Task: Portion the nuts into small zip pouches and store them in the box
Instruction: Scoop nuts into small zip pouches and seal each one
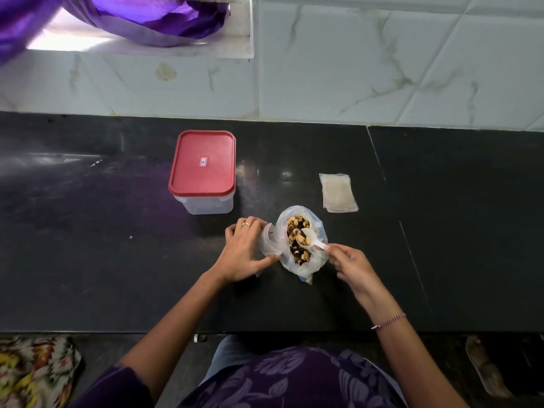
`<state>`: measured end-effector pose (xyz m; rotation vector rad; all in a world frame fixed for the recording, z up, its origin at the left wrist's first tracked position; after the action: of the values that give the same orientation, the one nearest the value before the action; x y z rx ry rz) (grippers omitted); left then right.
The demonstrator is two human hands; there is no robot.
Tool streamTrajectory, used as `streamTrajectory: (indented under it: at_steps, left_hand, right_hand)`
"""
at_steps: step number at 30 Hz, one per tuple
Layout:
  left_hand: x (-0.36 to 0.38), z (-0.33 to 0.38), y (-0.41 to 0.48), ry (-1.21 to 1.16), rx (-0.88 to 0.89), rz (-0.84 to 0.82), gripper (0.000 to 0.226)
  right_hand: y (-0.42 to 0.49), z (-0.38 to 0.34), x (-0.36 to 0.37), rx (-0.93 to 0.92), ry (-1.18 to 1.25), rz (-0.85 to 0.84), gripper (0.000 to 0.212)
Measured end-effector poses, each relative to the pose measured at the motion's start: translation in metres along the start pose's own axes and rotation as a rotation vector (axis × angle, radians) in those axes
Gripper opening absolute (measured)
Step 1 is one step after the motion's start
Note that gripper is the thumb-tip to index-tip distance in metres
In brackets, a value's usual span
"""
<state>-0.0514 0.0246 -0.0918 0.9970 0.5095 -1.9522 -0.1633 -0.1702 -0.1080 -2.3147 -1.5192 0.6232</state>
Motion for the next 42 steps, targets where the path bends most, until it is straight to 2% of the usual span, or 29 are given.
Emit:
streamTrajectory:
  at_steps: [4, 8, 14, 18, 24, 26, 29, 34, 38, 42]
  left_hand:
    - [-0.001, 0.002, 0.001, 0.009, 0.011, -0.010, 0.066]
    - [0.000, 0.006, 0.001, 0.025, 0.040, -0.024, 0.063]
    - [0.001, 0.013, 0.000, 0.018, 0.066, -0.066, 0.063]
    - [0.001, 0.016, -0.001, -0.025, 0.059, -0.072, 0.065]
    - [-0.002, 0.019, -0.001, -0.130, 0.024, 0.016, 0.065]
    - [-0.006, 0.016, 0.000, -0.159, -0.010, 0.056, 0.059]
    - [-0.009, 0.014, 0.000, -0.190, -0.027, 0.082, 0.050]
    - [-0.011, 0.013, 0.003, -0.231, -0.034, 0.082, 0.048]
    - [-0.008, 0.016, 0.006, -0.271, -0.024, 0.058, 0.054]
    - [-0.007, 0.023, 0.006, -0.305, -0.015, 0.056, 0.060]
  right_hand:
    - [-0.006, -0.014, 0.015, -0.049, 0.022, -0.076, 0.018]
    - [-0.013, -0.037, 0.024, -0.168, -0.092, -0.088, 0.015]
    - [-0.014, -0.067, 0.036, -0.360, -0.496, -0.066, 0.024]
    - [-0.024, -0.084, 0.052, -0.462, -0.682, -0.061, 0.030]
    - [-0.061, -0.106, 0.093, -0.873, -1.112, -0.010, 0.025]
    - [-0.068, -0.106, 0.097, -0.901, -1.197, 0.018, 0.019]
    - [-0.072, -0.110, 0.091, -0.963, -1.117, 0.057, 0.020]
    - [-0.070, -0.114, 0.066, -0.884, -0.812, 0.055, 0.031]
    - [-0.068, -0.116, 0.060, -0.874, -0.751, 0.057, 0.028]
    - [-0.067, -0.112, 0.067, -0.905, -0.804, -0.012, 0.029]
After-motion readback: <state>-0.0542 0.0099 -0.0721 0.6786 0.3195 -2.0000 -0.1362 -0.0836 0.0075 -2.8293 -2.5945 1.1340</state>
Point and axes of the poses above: each hand's wrist, its own y-axis towards the middle knuckle, its own x-axis out of the palm, z = x × y, the point moved 9 cm from there along y, towards the middle knuckle, and after that the axes turned 8 degrees about -x, right-handed, at the moved point
